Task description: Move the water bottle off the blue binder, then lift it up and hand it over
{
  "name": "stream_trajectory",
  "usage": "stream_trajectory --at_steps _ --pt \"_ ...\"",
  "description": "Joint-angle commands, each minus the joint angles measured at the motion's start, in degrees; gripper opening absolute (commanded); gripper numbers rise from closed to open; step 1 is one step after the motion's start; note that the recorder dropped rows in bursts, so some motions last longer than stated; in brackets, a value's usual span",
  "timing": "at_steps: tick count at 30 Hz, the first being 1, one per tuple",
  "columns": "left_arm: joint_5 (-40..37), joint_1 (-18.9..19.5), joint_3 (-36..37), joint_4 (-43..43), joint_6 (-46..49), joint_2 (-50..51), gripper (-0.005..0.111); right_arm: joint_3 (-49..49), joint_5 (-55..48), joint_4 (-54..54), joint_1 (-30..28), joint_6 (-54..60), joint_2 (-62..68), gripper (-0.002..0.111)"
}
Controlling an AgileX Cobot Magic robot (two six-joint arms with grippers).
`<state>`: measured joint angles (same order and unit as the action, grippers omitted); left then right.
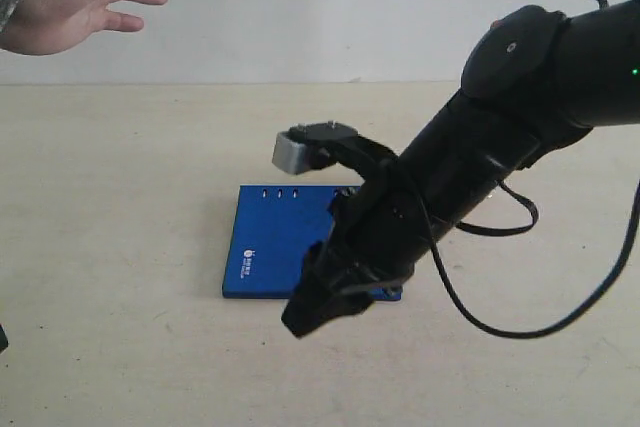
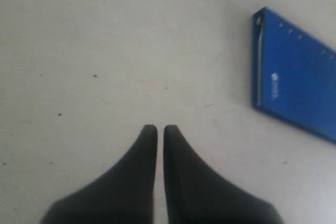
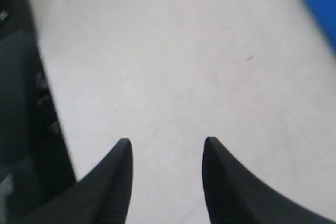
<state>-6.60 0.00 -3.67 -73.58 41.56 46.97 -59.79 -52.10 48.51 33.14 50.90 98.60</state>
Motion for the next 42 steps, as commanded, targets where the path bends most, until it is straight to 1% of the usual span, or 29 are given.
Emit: stream_trajectory --at_steps 1,2,4,6,9,10,12,14,16,18,19,20,22,24,26,27,28,30,33,36,38,40,41,42 --pt "0.6 -0.1 -5.3 4.1 5.6 14.1 0.005 -2.9 3.6 -0.7 0.1 -2.6 -0.3 0.039" --pt "0.1 -0.1 -6.8 4.1 6.0 17.2 0.005 -3.3 2.4 -0.7 0.1 -2.5 -0.3 0.044" --pt "-0.9 -0.1 -9.8 4.1 7.6 22.5 0.005 -3.8 0.8 -1.0 0.1 -2.4 -0.2 0.059" --pt "0.2 -0.1 -12.1 4.1 9.2 25.9 0.005 -3.8 0.2 -3.1 0.1 -2.3 -0.2 0.069" --pt "5.2 -0.1 -14.4 4.1 11.6 28.3 0.005 -3.8 0.0 -9.4 0.1 -2.9 -0.2 0.068" --pt "7.6 -0.1 -14.6 4.1 12.2 28.4 0.005 -3.8 0.3 -12.1 0.1 -3.0 -0.2 0.066" --pt "10.1 -0.1 -14.7 4.1 12.0 28.0 0.005 -3.8 2.0 -17.5 0.1 -3.3 -0.2 0.066" --pt "8.9 -0.1 -14.7 4.1 12.0 27.4 0.005 -3.8 5.5 -22.4 0.1 -6.7 0.0 0.066" --pt "5.6 -0.1 -14.7 4.1 12.0 27.3 0.005 -3.8 10.5 -26.9 0.1 -14.5 1.4 0.066" --pt "2.0 -0.1 -15.3 4.1 12.0 28.3 0.005 -3.8 14.0 -28.6 0.1 -21.3 3.7 0.066" --pt "-0.7 -0.1 -16.0 4.1 12.0 29.0 0.007 -3.8 15.5 -28.6 0.1 -24.0 5.0 0.066" --pt "-3.2 -0.1 -16.9 4.1 12.0 29.6 0.010 -3.8 16.8 -28.6 0.1 -25.4 6.0 0.066" --pt "-8.8 -0.1 -19.3 3.5 12.0 31.4 0.022 -3.8 20.7 -28.4 0.1 -30.3 7.8 0.066" --pt "-12.5 -0.1 -21.7 2.8 12.1 33.1 0.038 -3.8 24.8 -28.4 0.1 -38.8 8.6 0.066" --pt "-14.1 -0.1 -23.3 0.9 12.5 34.3 0.054 -3.8 27.6 -28.4 -0.1 -47.2 8.7 0.066" --pt "-14.2 -0.1 -24.1 0.3 12.5 34.7 0.060 -3.8 28.9 -28.4 -0.2 -50.9 8.7 0.066" --pt "-14.2 -0.1 -24.7 -0.1 12.5 35.1 0.064 -3.8 29.8 -28.2 -0.6 -53.4 8.7 0.066" --pt "-14.2 -0.1 -25.3 -0.5 12.7 35.9 0.066 -3.8 30.4 -28.1 -1.9 -57.5 8.8 0.066" --pt "-14.7 -0.1 -25.7 -0.8 12.9 36.7 0.066 -3.8 28.7 -26.9 -4.2 -58.9 8.8 0.066" --pt "-16.1 -0.1 -25.7 -4.1 16.5 37.7 0.066 -3.8 25.9 -26.4 -6.8 -56.3 8.8 0.066" --pt "-17.4 -0.1 -25.7 -11.2 23.5 38.9 0.066 -3.8 22.4 -25.7 -8.9 -54.2 8.8 0.066" --pt "-17.7 -0.1 -25.7 -17.7 30.1 39.9 0.066 -3.8 19.1 -21.7 -10.3 -47.0 8.8 0.066" --pt "-17.6 -0.1 -25.7 -22.7 33.0 40.4 0.066 -3.8 18.5 -19.5 -10.6 -41.8 8.9 0.066" --pt "-17.6 -0.1 -25.7 -25.7 35.1 40.9 0.066 -3.8 18.5 -18.3 -10.8 -39.8 8.9 0.066"
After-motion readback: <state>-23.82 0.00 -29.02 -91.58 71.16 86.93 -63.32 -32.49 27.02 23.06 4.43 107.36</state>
